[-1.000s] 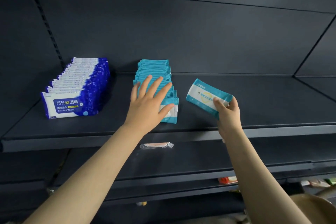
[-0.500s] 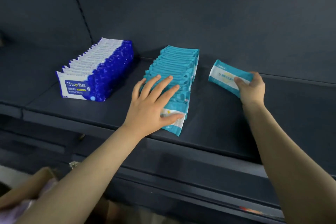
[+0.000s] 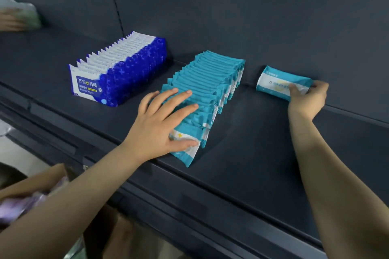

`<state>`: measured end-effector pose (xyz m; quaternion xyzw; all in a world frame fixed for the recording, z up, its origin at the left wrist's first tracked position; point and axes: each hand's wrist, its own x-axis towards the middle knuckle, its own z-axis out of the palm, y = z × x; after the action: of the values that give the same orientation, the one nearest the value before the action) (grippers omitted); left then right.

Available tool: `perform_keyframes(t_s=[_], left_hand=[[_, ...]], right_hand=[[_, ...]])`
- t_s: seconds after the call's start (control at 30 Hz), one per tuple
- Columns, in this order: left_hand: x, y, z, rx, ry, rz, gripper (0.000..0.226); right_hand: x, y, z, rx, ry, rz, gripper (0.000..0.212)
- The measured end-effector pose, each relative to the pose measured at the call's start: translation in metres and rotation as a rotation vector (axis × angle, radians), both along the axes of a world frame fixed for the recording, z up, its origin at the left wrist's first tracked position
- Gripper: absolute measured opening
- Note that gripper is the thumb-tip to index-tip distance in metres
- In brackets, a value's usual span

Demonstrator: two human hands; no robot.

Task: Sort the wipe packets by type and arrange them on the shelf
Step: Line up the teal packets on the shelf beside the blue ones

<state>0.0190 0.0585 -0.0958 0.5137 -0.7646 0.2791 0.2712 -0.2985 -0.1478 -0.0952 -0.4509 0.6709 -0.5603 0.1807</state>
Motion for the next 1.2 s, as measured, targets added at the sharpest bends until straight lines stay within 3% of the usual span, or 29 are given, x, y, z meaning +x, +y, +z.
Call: perform_keyframes(t_s=[0.33, 0.5, 0.73, 0.93, 1.2], left_hand=[[0.001, 0.002, 0.001, -0.037, 0.049, -0.047, 0.071], [0.016, 0.016, 0.001, 0.073, 0.059, -0.182, 0.057], [0.028, 0.026, 0.01, 0.205, 0.035, -0.207, 0.062], [-0.008, 0.065, 0.029, 0.226, 0.303, -0.478, 0.043], [-0.135, 0.159, 0.022, 0.807, 0.706, -0.829, 0.043]], right_hand=[[0.001, 0.02, -0.005, -0.011, -0.014, -0.023, 0.055], [0.019, 0.08, 0.002, -0.032, -0.065, 0.024, 0.039], [0.066, 0.197, 0.023, -0.048, -0.187, -0.006, 0.042], [0.079, 0.312, 0.042, -0.098, -0.335, 0.058, 0.038], [0.022, 0.49, 0.027, -0.171, -0.456, -0.189, 0.043]])
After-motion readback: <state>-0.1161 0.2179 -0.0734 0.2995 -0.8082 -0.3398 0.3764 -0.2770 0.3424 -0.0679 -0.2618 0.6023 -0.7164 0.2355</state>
